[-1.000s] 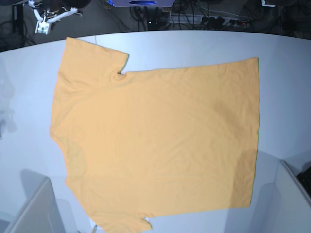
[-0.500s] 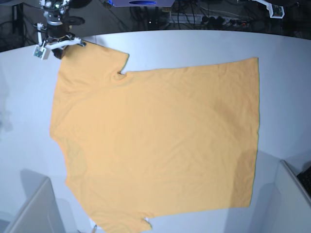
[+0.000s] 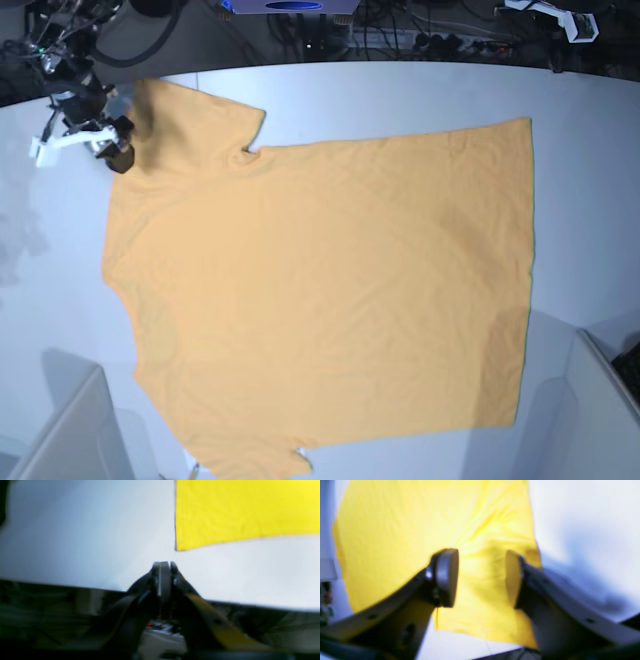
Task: Fold the T-shirt properly
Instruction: 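Lower the right gripper onto the orange shirt's shoulder and grasp it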
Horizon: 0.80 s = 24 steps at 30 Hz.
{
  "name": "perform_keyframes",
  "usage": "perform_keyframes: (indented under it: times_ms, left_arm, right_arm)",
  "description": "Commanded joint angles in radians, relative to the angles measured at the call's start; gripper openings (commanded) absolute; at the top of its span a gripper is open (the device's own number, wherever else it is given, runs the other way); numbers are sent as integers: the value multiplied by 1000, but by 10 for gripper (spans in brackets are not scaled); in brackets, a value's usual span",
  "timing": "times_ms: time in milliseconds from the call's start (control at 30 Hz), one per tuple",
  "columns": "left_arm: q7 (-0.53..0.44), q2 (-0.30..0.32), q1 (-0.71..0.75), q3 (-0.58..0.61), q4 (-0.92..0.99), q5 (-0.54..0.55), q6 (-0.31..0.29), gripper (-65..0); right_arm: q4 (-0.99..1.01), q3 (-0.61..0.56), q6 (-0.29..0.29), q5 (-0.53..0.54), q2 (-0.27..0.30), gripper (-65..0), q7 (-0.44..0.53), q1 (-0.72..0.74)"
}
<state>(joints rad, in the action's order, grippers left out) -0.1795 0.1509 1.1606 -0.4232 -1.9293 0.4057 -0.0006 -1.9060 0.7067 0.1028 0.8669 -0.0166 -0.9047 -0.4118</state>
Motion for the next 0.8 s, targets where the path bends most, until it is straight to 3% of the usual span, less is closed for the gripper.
perform_keyframes:
  times_ms: [0,67,233,367,467,600,767]
  left_arm:
    - [-24,5,20,-10,-11,29,6,-499]
    - [-24,25,20,-10,-11,75,6,-434]
    - [-21,26,-5,-12,-9,175,0,-420]
    - [19,26,-38,-69,-5,286,-105,-418]
    - [119,26,-78,-141,-3,382,-158,-418]
    - [332,14,-164,-280,1,465,-243,-418]
    - [616,-57,-321,-466,60,503,-370,-418]
  right_arm:
    - [-3,34,8,31,17,-293,-18,23]
    - [26,84,10,35,19,-230,-83,57]
    - [130,103,10,35,59,-227,-96,84]
    - [233,101,10,33,89,-227,-95,93]
    - [260,63,12,33,102,-227,-89,98]
    - [310,-42,12,33,114,-227,-29,92]
    - [336,-114,12,33,111,-228,34,52]
